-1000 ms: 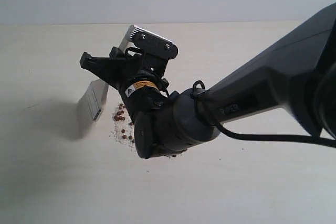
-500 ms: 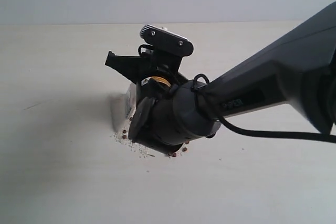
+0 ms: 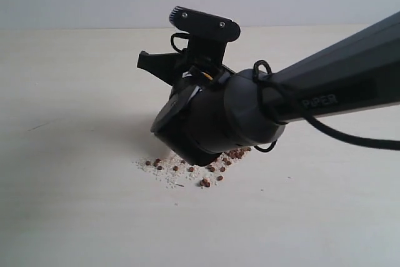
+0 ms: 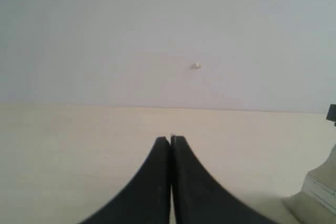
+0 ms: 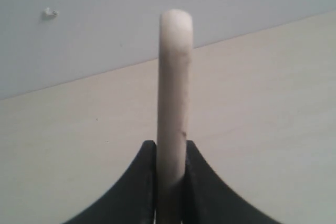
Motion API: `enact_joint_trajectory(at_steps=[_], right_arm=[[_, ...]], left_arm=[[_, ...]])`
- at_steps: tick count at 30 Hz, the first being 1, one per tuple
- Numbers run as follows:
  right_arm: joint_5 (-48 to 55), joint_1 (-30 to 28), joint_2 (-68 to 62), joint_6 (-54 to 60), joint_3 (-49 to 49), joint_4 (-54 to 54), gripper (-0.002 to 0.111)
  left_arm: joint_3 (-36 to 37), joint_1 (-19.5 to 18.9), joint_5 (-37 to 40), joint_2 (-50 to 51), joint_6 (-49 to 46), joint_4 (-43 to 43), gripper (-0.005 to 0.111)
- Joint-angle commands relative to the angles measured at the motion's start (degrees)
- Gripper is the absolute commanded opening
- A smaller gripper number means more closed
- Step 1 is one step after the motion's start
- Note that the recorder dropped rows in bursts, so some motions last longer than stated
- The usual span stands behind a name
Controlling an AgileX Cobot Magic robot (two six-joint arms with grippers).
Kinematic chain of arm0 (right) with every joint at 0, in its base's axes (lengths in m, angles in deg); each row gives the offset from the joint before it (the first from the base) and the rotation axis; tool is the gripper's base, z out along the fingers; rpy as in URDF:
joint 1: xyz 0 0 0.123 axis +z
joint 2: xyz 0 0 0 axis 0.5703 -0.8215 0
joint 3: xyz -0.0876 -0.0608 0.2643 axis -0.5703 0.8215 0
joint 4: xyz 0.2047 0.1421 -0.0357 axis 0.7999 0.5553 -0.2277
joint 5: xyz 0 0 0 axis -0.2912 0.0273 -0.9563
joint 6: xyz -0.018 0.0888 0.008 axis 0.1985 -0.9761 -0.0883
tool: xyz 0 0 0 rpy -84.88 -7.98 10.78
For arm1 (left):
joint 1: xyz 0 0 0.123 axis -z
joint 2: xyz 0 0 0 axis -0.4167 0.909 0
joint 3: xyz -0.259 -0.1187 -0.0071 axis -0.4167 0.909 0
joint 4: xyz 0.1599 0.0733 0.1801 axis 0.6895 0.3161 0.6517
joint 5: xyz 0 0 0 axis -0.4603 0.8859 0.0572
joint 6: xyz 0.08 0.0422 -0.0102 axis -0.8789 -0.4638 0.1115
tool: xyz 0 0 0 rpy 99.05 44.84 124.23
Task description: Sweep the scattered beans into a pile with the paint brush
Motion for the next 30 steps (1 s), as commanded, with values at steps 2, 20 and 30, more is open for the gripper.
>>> enact_joint_trajectory(at_steps=[2, 20, 30], right_arm=[[3.2, 0.3, 2.9, -2.5, 0.2, -3.9, 0.0], [19.9, 3.9, -0.3, -15.0, 0.2, -25.5, 0.0], [19.9, 3.9, 0.1, 6.8, 0.2, -7.3, 0.0]], left_arm=[[0.2, 0.2, -0.1, -0.3, 0.0, -0.4, 0.0], [0.2, 0.2, -0.1, -0.3, 0.0, -0.4, 0.0], [0.2, 0.2, -0.1, -0.3, 0.0, -0.4, 0.0]])
